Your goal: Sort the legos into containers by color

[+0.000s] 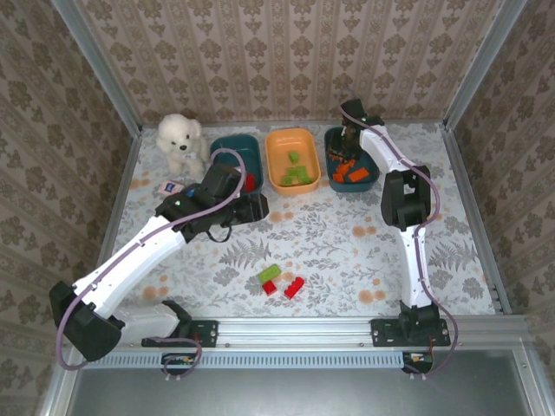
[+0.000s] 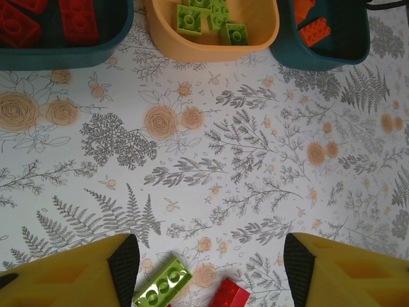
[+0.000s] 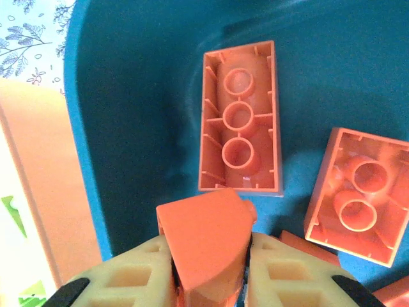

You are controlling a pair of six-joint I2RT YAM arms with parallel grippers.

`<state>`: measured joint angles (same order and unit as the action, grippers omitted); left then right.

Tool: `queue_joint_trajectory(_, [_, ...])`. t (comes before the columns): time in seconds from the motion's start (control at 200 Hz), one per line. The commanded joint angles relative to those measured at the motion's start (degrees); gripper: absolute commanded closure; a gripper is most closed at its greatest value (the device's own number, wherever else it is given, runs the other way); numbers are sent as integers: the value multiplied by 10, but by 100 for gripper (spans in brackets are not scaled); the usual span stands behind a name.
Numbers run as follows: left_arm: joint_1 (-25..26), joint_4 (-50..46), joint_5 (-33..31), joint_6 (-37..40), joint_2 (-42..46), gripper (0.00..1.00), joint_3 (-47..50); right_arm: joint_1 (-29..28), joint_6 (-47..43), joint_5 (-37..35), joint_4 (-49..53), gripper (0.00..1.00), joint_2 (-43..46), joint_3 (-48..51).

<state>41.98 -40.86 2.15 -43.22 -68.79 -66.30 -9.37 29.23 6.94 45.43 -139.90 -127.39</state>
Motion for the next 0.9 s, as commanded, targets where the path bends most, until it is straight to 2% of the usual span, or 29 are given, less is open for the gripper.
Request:
queue_joint_trajectory(0.0, [3, -5, 1, 17, -13, 35, -22, 1, 20, 3, 12, 74, -1, 8])
queue_joint_trajectory(0.15, [3, -3, 9, 22, -27, 35, -32, 2, 22, 5, 20, 68, -6, 10])
queue_joint_trajectory(0.255, [4, -2, 13, 27, -33, 35, -35, 2, 13, 3, 20, 55, 1, 12])
queue_joint_trajectory(0.37, [5, -4, 18, 36, -36, 35, -35, 1, 2, -1, 19, 49, 20, 12])
queue_joint_trajectory(0.5, [10, -14, 34, 63, -51, 35, -40, 0, -2, -5, 22, 47, 49, 11])
queue_joint_trajectory(0.63, [37, -33, 57, 127, -85, 35, -54, -8, -11, -18, 20, 46, 101, 27])
queue_joint_trajectory(0.75, [87, -69, 57, 188, -129, 32, -64, -21, -13, -28, -18, 46, 202, 119])
queue_joint_trajectory(0.895, [159, -96, 27, 225, -182, 32, -55, -36, 8, -7, -120, 46, 388, 344])
